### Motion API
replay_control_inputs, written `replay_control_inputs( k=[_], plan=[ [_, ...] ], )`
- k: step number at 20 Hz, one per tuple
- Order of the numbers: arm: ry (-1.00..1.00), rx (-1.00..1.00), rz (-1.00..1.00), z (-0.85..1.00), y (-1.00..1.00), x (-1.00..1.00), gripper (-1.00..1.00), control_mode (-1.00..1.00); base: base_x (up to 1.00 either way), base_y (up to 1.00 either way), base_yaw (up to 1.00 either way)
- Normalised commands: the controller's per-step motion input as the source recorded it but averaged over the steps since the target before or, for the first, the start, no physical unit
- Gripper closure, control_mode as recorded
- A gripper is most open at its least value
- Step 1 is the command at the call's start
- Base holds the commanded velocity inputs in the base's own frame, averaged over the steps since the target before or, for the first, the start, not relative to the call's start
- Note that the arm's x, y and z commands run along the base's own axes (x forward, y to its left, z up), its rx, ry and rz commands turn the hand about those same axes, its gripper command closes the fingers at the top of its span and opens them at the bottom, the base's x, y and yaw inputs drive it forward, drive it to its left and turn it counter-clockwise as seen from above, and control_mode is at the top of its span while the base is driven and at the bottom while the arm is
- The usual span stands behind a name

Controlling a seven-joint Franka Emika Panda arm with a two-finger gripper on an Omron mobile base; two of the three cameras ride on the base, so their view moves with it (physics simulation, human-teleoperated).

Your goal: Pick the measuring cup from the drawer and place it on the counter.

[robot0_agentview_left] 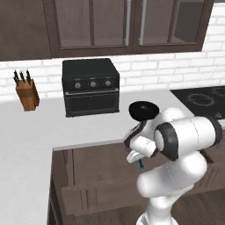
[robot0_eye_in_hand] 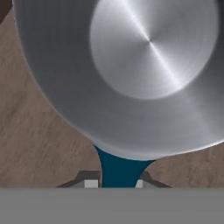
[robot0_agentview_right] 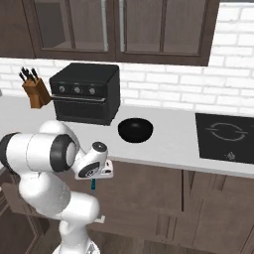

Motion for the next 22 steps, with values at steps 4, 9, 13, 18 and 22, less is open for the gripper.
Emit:
replay_control_inputs(
  k=[4, 9, 13, 18, 22],
  plan=[
    [0.00, 0.00, 0.26, 1.00, -0.09, -0.01, 1.00, -1.00, 0.00, 0.00, 0.00],
    [0.01, 0.00, 0.40, 1.00, -0.18, 0.04, 1.00, -1.00, 0.00, 0.00, 0.00],
    [-0.03, 0.00, 0.15, 0.48, -0.30, 0.49, 1.00, -1.00, 0.00, 0.00, 0.00],
    [0.00, 0.00, 0.00, 0.01, -0.03, 0.80, 1.00, -1.00, 0.00, 0.00, 0.00],
    [0.00, 0.00, 0.00, 0.01, 0.00, 1.00, 1.00, -1.00, 0.00, 0.00, 0.00]
  ],
)
